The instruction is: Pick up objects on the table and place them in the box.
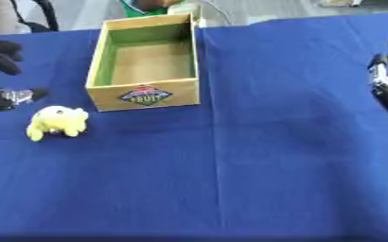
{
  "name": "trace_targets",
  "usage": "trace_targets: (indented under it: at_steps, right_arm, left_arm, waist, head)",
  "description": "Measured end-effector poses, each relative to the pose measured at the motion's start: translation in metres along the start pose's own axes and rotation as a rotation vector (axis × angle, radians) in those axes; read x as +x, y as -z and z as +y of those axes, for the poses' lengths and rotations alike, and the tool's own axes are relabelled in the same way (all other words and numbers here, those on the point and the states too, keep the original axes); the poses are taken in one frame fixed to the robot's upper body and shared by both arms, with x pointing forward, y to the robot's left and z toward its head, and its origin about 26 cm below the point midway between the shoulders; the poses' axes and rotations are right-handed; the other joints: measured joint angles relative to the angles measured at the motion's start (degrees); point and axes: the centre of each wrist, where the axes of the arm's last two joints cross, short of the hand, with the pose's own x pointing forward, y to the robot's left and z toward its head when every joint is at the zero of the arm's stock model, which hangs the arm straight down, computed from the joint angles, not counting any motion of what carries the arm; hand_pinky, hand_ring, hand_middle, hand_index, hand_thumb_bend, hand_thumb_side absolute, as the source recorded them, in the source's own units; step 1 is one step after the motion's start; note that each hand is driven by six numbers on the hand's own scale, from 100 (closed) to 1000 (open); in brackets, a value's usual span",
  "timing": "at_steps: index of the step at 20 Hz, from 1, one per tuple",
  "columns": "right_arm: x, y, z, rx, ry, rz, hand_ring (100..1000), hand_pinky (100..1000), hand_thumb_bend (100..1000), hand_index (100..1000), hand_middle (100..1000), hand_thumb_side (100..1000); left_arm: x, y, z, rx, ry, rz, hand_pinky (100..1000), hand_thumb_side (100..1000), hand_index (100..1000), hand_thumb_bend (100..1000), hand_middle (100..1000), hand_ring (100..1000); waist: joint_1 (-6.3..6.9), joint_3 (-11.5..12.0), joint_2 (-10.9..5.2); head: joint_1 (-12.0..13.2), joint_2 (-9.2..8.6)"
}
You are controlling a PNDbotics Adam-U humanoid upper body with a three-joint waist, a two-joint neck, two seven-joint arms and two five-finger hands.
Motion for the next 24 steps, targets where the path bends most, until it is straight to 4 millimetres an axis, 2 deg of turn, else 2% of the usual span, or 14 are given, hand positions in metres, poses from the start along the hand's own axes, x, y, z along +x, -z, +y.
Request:
trace_targets:
  at_steps: [6,10,17,24]
  right_arm:
    - [0.000,0.000,0.000,0.001,0.000,0.001,906,744,100,911,672,566]
    - [0.000,0.000,0.000,0.002,0.000,0.001,906,744,100,910,672,564]
    - [0.000,0.000,0.000,0.002,0.000,0.001,906,744,100,911,672,566]
    - [0.000,0.000,0.000,0.002,0.000,0.001,906,743,100,911,671,567]
  left_arm:
    - [0.002,0.007,0.007,-0.184,0.224,0.034,640,187,767,692,608,577]
    - [0.006,0.013,0.005,-0.294,0.336,0.038,642,159,768,681,613,578]
    - [-0.001,0.018,-0.002,-0.437,0.417,0.077,667,137,812,668,673,617]
    - [-0.013,0.019,-0.008,-0.452,0.438,0.142,692,106,812,636,730,659]
  waist:
    - [-0.03,-0.3,-0.15]
    - [-0.10,-0.5,-0.16]
    - [-0.28,-0.6,-0.16]
    - [-0.41,-0.7,-0.16]
  head:
    - [0.0,-0.02]
    - [0.0,-0.03]
    - [0.0,-0.14]
    - [0.0,-0.17]
